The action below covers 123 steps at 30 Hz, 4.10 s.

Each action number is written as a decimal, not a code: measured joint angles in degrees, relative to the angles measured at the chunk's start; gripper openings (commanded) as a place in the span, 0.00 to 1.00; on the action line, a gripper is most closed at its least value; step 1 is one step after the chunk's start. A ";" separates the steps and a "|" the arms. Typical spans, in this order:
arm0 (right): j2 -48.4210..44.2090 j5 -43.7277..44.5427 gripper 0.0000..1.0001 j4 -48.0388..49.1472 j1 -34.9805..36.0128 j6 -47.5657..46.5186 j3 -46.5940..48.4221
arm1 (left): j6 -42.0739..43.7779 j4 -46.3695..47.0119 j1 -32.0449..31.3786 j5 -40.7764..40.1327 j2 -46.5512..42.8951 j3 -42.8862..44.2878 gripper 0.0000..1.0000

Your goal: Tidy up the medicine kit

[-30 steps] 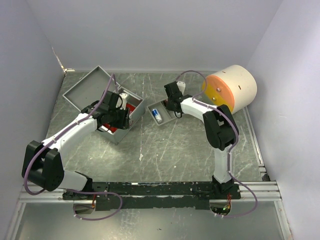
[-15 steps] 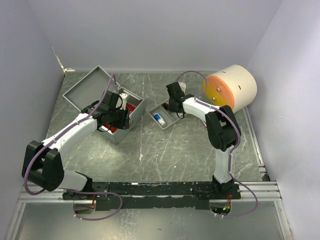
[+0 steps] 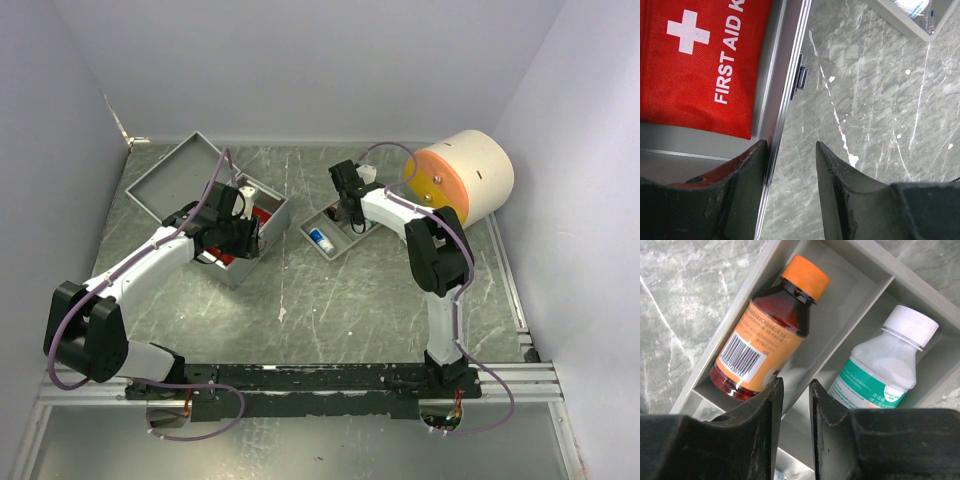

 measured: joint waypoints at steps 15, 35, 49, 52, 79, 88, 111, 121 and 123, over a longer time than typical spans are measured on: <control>1.84 2.56 0.00 0.42 -0.11 2.34 1.57 | -0.07 0.28 0.00 0.85 0.00 0.00 0.51; -15.34 -1.05 0.00 7.13 2.60 -2.60 -22.64 | -12.87 4.83 -11.39 -2.45 0.22 -1.29 0.48; -18.99 -3.98 0.17 8.74 3.19 -2.01 -29.49 | -18.03 7.37 -15.45 -3.08 1.92 -1.27 0.67; -18.88 -3.98 0.18 8.59 3.41 -1.92 -29.31 | -18.03 6.45 -15.47 -3.78 1.81 -0.57 0.68; -14.56 -0.85 0.00 3.48 3.52 -2.86 -23.10 | -9.66 4.90 -15.52 -26.88 -21.81 2.56 0.69; -15.69 -1.75 0.00 -1.70 3.54 -2.10 -21.62 | -9.09 5.68 -15.52 -32.02 -27.02 0.15 0.69; -20.41 0.26 0.00 -20.57 8.35 2.84 0.68 | -15.34 4.39 -15.52 -34.93 -28.83 -4.24 0.72; -19.23 0.44 0.00 -22.95 9.03 3.17 2.05 | -15.89 8.68 -15.52 -17.09 -15.23 -5.97 0.54; -19.26 0.66 0.00 -23.45 9.01 3.17 2.05 | -15.23 9.97 -15.52 -13.07 -11.23 -5.92 0.46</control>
